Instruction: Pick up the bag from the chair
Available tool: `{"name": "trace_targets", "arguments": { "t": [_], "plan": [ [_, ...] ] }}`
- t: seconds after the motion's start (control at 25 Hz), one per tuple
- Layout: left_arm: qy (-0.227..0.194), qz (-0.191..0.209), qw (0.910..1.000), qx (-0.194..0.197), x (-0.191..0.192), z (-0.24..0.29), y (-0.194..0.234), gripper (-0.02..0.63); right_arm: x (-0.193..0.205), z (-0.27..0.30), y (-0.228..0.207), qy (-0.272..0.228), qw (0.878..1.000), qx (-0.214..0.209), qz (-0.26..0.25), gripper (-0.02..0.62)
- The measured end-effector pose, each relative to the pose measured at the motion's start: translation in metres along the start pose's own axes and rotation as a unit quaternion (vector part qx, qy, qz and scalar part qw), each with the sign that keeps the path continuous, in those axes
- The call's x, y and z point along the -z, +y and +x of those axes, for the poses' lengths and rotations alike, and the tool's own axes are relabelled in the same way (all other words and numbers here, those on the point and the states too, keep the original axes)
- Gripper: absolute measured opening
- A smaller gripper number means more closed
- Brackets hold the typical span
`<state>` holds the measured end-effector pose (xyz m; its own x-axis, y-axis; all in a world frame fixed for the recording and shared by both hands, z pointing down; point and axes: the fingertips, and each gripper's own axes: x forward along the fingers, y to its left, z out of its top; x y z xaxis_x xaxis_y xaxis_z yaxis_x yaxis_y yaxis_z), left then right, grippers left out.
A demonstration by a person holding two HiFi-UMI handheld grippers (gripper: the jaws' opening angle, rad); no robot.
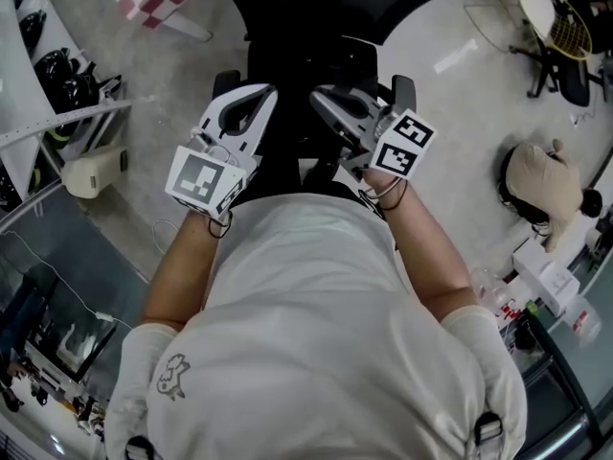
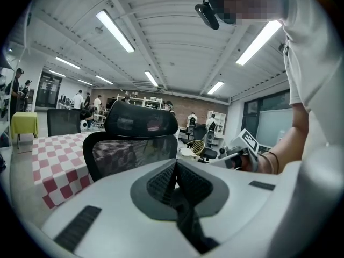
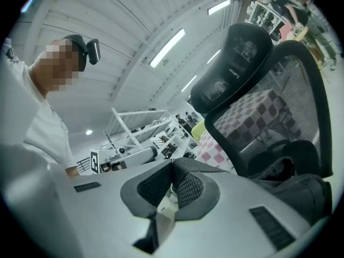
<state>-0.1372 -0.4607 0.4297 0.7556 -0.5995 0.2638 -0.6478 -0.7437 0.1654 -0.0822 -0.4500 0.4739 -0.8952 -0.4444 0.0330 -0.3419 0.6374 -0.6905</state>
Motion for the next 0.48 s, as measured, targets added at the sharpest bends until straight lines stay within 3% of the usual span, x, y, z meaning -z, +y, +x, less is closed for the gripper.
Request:
{"name": "trace_targets", "arguments": {
  "t": [0.2, 0.48],
  "plan": [
    [-0.011, 0.016, 0.9998, -0.009, -0.014, -0.011, -0.026, 0.011, -0.004, -0.024, 0.019, 0.014, 1.0, -0.012, -0.002, 0.032],
    [-0.036, 0.034, 0.9983, -0.032, -0.028, -0.029, -0.06, 0.011, -0.029, -0.038, 0.062, 0.026, 0.997, -0.056, -0.047, 0.032]
  ]
}}
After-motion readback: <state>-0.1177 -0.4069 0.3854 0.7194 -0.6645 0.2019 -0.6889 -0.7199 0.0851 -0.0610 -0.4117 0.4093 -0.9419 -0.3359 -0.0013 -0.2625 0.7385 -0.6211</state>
